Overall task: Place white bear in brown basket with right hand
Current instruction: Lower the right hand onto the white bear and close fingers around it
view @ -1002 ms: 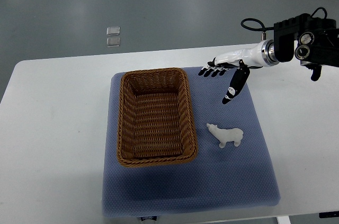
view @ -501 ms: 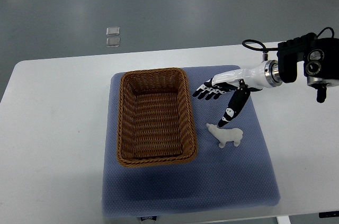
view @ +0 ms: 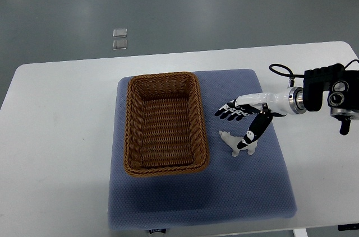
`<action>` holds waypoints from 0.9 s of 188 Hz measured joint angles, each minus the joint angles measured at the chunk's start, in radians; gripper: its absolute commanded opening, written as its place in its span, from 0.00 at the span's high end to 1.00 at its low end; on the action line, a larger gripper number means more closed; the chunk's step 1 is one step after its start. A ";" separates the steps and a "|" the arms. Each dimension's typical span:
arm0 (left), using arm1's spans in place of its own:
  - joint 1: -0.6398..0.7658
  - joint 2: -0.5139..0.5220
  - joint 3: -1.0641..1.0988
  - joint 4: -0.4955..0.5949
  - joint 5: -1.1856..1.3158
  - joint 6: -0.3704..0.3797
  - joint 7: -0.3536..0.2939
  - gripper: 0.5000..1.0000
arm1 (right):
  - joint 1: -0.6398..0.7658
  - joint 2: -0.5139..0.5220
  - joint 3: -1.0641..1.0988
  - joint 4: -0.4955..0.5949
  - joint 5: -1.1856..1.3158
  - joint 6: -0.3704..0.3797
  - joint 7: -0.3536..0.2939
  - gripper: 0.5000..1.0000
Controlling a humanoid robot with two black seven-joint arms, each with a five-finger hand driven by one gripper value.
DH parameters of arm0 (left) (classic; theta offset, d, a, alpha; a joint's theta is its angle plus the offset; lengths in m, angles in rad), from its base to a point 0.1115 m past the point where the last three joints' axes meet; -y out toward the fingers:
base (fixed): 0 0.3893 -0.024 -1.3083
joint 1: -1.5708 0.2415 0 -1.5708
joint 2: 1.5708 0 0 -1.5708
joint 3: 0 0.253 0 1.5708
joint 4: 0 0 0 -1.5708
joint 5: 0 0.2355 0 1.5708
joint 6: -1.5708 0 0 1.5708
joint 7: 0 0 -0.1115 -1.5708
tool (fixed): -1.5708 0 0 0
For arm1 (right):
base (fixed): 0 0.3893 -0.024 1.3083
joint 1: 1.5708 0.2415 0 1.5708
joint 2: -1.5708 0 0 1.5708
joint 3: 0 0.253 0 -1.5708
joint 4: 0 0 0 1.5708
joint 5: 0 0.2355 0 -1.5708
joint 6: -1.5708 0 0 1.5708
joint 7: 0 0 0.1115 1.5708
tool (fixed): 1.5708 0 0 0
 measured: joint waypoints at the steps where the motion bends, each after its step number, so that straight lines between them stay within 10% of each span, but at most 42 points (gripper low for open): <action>1: 0.000 0.000 0.000 0.000 0.000 0.000 0.000 0.00 | -0.001 0.000 0.000 0.000 -0.001 -0.001 0.000 0.15; 169: -0.003 0.000 -0.002 0.002 0.000 0.000 0.000 0.00 | -0.122 0.009 0.003 0.001 -0.105 -0.139 0.023 0.43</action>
